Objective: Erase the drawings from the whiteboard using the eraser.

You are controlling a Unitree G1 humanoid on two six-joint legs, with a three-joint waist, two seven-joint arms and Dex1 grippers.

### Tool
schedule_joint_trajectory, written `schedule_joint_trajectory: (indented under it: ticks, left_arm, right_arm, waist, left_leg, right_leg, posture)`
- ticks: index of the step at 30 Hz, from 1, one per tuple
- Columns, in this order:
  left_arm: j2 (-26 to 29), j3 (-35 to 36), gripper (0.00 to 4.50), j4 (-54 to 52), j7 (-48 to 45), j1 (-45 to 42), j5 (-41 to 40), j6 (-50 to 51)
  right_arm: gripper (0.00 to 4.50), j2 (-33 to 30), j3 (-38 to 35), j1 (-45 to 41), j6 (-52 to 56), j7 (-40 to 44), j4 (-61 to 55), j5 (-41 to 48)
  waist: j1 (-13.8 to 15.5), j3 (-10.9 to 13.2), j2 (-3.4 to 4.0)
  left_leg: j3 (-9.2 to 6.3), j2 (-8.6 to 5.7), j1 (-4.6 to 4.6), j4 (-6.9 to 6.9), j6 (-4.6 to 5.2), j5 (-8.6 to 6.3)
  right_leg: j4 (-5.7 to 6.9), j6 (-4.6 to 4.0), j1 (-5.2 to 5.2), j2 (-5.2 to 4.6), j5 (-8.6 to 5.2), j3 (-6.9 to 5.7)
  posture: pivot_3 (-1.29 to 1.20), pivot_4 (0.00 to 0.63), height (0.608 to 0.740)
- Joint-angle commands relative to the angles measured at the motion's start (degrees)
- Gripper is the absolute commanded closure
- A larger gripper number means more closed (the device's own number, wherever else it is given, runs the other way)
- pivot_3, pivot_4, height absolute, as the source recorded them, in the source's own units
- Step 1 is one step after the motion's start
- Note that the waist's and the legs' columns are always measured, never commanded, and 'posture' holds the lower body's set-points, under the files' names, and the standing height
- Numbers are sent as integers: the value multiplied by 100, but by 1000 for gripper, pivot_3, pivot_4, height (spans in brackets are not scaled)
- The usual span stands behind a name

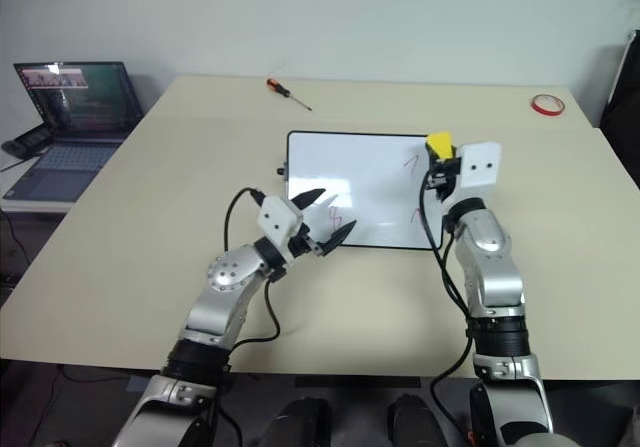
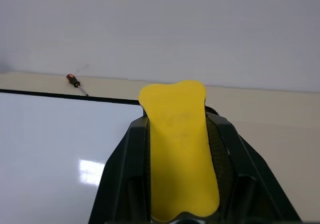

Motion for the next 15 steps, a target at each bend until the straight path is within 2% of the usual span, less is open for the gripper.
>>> schedule_joint_trajectory:
  ticks: [1,15]
  left_arm:
    - [7,53,0,-231,-16,-98,-85,-8]
    - [42,39,0,-581,-10,138,-99,176]
  right_arm:
    - [3329,0,109,-260,-218,77,139,-113]
    - [3329,83,498,-1019,-562,15,1432,-657]
  waist:
    - [-2,0,0]
    - [-7,0,0]
  left_leg:
    - [0,0,0,0,0,0]
    - [1,1,-1,1,0,0]
  right_leg:
    - [0,0,0,0,0,0]
    - [1,-1,-3,0,0,1]
  posture:
    - [0,150,740]
    - [0,150,740]
